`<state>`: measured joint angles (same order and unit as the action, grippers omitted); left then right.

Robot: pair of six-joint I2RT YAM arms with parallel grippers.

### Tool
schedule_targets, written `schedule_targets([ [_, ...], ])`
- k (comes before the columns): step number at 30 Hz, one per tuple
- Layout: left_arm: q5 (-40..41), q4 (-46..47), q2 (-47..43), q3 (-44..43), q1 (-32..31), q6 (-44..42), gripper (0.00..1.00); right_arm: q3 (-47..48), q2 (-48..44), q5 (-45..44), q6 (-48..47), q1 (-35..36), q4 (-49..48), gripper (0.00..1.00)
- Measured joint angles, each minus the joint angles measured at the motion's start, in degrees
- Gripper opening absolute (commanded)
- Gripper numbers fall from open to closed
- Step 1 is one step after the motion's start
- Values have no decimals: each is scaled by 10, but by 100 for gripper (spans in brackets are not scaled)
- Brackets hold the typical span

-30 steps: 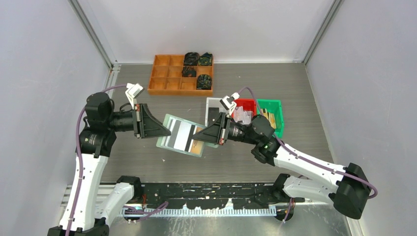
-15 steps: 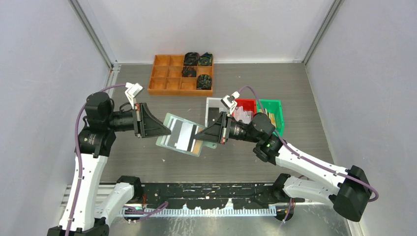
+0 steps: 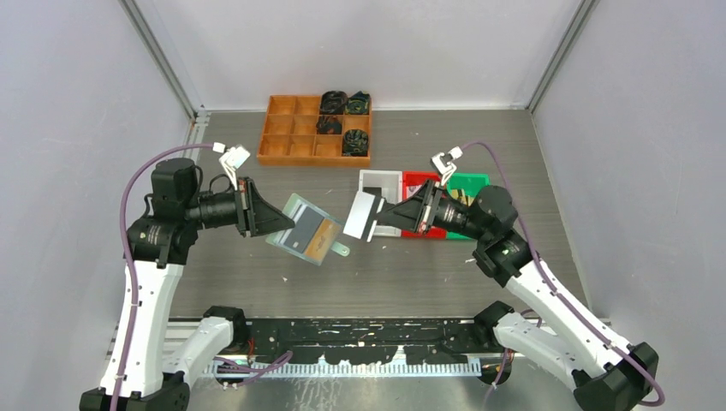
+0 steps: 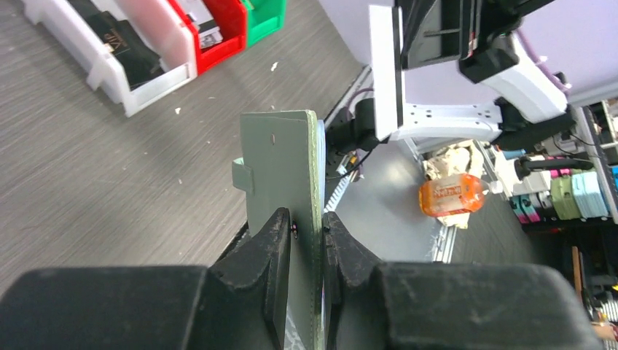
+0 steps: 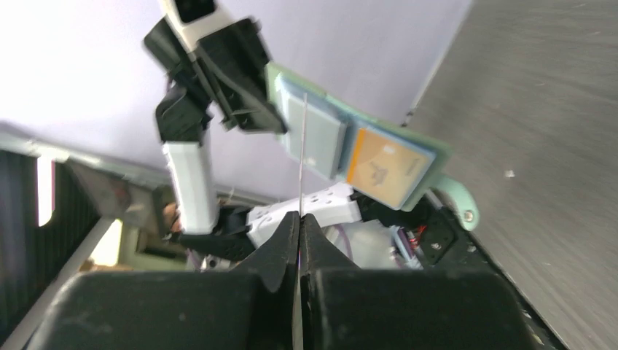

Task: Take the credit cards out of the card holder
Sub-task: Place the credit card in the storage box.

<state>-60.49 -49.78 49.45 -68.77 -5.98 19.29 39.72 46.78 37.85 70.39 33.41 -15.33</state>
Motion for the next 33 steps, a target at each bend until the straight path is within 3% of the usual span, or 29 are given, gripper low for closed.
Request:
schedule_targets([
  [6,31,-18,4,0,0,-19,0,115,4,-28,-127,-92,287,1],
  [11,40,-18,6,0,0,-22,0,220,32,-165,-257,-131,505,1],
  [15,39,-18,6,0,0,-22,0,253,71,-282,-328,-133,601,1],
  [24,27,-16,6,-9,0,-8,0,269,205,-442,-413,-135,651,1],
  [33,5,-11,6,-26,0,21,0,301,345,-418,-464,-152,597,1],
])
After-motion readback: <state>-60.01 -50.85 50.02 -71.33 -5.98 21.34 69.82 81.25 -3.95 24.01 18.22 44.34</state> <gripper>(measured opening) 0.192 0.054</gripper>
